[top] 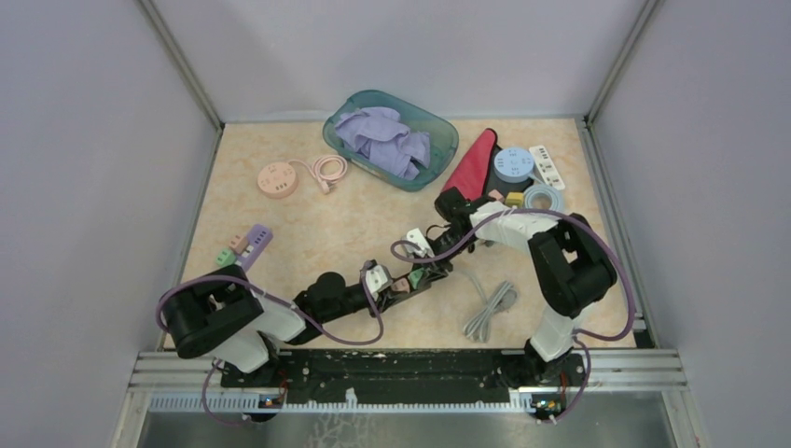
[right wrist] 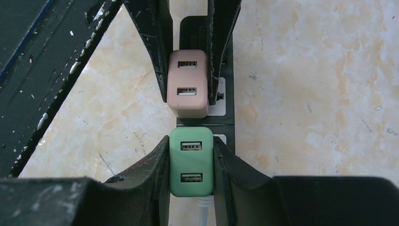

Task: Pull the plug off the socket
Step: Remove the plug from the socket.

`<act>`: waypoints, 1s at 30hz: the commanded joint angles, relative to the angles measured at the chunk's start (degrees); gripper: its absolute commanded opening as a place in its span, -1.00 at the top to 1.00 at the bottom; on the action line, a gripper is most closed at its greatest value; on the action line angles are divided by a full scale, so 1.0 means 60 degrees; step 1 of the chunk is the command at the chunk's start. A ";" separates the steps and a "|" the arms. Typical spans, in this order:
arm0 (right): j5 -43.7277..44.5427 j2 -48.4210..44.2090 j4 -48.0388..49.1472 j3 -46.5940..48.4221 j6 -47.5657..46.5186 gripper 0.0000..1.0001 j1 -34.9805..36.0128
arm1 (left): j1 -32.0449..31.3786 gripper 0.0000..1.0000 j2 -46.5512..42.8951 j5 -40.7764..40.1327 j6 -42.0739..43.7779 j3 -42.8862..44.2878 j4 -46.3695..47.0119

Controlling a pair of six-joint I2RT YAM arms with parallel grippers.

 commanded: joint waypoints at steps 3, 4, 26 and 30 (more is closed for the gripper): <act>-0.1204 -0.0239 -0.1891 0.0153 -0.2519 1.00 -0.0306 | 0.0172 0.99 0.0341 -0.0217 0.0023 -0.0230 -0.0386; -0.1364 -0.0261 -0.2092 0.0087 -0.2901 1.00 -0.0263 | 0.0185 0.99 0.0353 -0.0213 0.0023 -0.0229 -0.0388; -0.2464 -0.0307 -0.2409 0.0339 -0.2638 1.00 -0.0856 | 0.0313 0.99 0.0605 -0.0070 0.0046 -0.0154 -0.0390; -0.2399 -0.0152 -0.3275 0.0884 -0.3095 1.00 -0.0856 | 0.0336 0.99 0.0509 -0.0066 -0.0024 -0.0165 -0.0463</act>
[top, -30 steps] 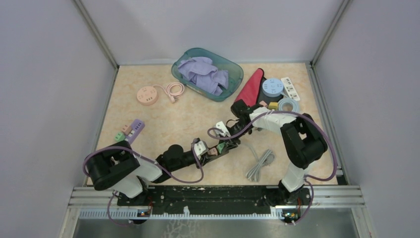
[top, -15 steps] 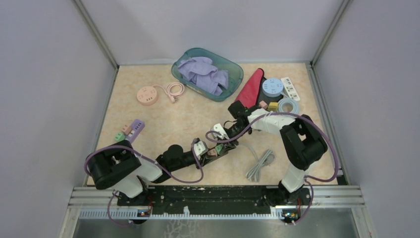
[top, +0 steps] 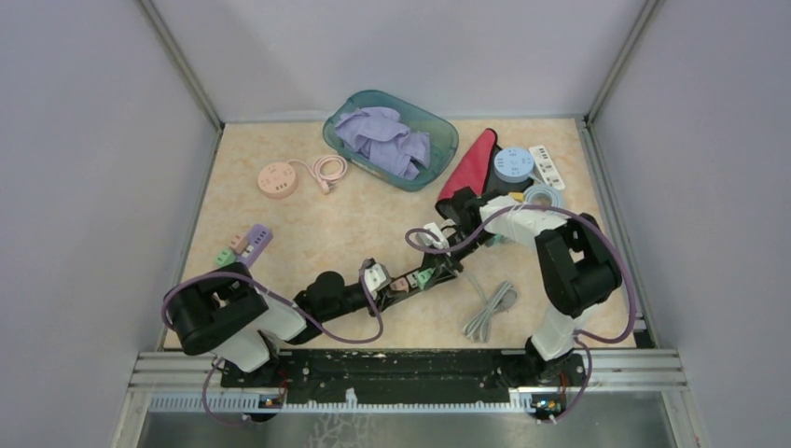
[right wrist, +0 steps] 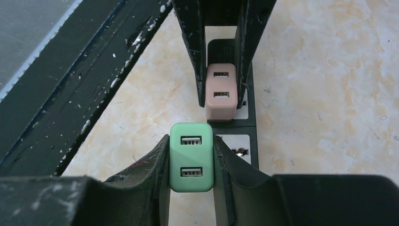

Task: Pull the plug off the socket
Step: Remove the plug from the socket, then place the plug at the center of the board.

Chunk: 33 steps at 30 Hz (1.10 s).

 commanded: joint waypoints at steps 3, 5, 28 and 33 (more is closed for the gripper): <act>-0.0717 -0.0166 -0.1452 0.1151 -0.0933 1.00 -0.0020 | 0.0145 0.99 0.0144 -0.0157 -0.0031 -0.0044 -0.1085; -0.0608 -0.0365 -0.1254 0.1186 -0.0518 1.00 -0.0113 | 0.0146 0.99 0.0134 -0.0139 -0.0103 0.0028 -0.1290; 0.4205 -0.2032 0.6511 -0.0240 0.8756 1.00 -0.2845 | 0.0146 0.95 -0.0130 -0.0472 -0.0197 0.0107 -0.1637; 0.5223 -0.1652 0.6667 -0.0230 0.8972 0.89 -0.2845 | 0.0143 0.95 -0.0228 -0.0517 -0.0219 0.0056 -0.1650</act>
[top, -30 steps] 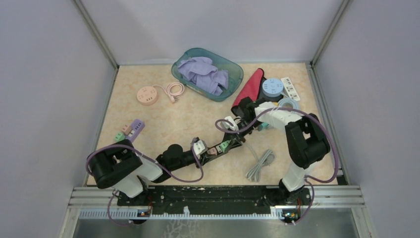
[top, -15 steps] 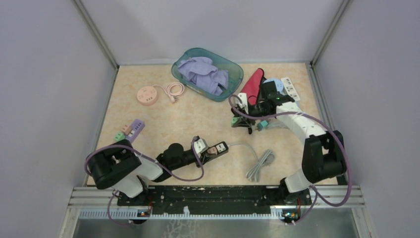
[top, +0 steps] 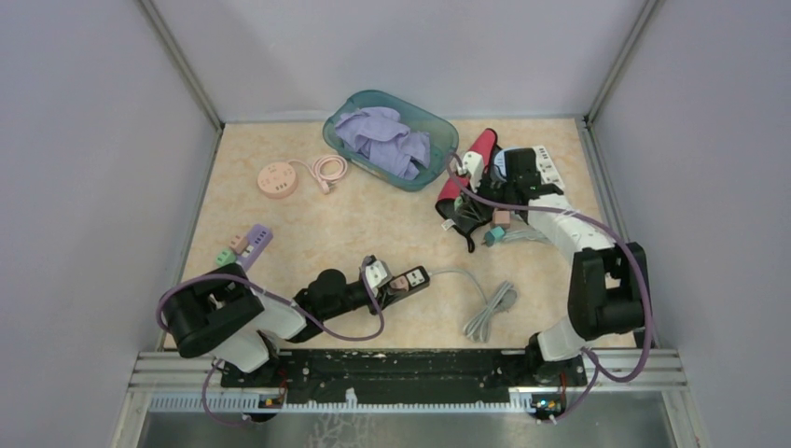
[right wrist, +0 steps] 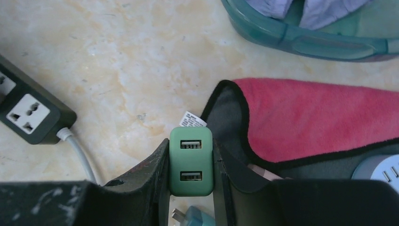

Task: Pull the plug off the socket
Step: Place the plug at the center of the board.

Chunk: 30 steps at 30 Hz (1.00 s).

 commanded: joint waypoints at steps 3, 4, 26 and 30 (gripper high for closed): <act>0.1536 0.0649 0.0417 0.0199 0.0533 0.77 -0.0036 | 0.0095 0.95 -0.0102 -0.0422 -0.0033 -0.0114 -0.1145; 0.1634 0.0778 0.0299 0.0301 0.0504 0.76 -0.0037 | 0.0095 0.95 -0.0119 -0.0426 -0.0036 -0.0126 -0.1153; 0.0872 0.0062 0.0192 0.0142 0.0031 -0.28 -0.0082 | 0.0095 0.01 -0.0681 -0.0188 -0.0224 0.0209 -0.1920; -0.1940 -0.0827 0.0447 -0.0668 -0.0990 -0.27 -0.0071 | 0.0095 -0.35 -0.1155 -0.0078 -0.0252 0.0451 -0.2487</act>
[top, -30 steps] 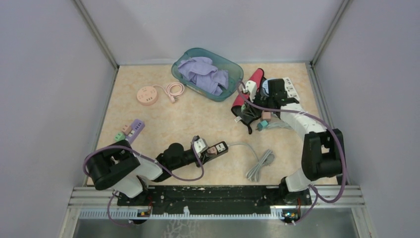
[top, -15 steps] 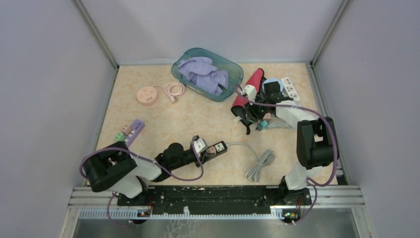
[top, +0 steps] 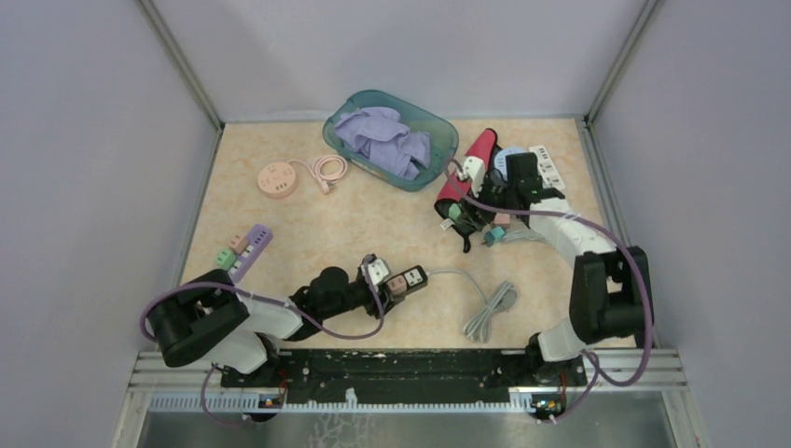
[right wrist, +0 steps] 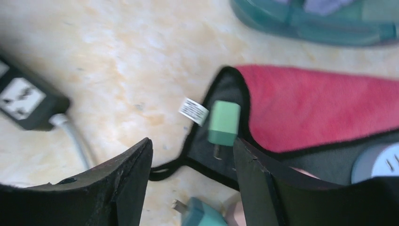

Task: Pull the plug off the socket
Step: Place the plug at the center of the board, then remove the plug from the socket.

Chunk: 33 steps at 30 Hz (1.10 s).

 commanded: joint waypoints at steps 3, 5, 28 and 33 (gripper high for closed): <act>-0.5091 -0.1603 0.0232 -0.1172 -0.2462 -0.26 -0.0004 | 0.0039 -0.52 -0.0973 0.0183 -0.0104 0.0508 -0.1340; -0.5969 -0.1774 -0.0384 -0.1393 -0.3727 -0.32 0.0003 | 0.0035 -0.57 -0.1327 0.0184 -0.0090 0.0562 -0.1661; -0.3594 -0.0673 -0.0043 -0.1171 -0.3223 -0.46 0.4198 | 0.0044 -1.00 -0.7732 -0.1296 -0.2418 -0.2284 -0.3379; -0.2527 -0.0064 0.0087 -0.0970 -0.2890 -0.46 0.4950 | 0.0048 -1.00 -0.8043 -0.1470 -0.2631 -0.2437 -0.3680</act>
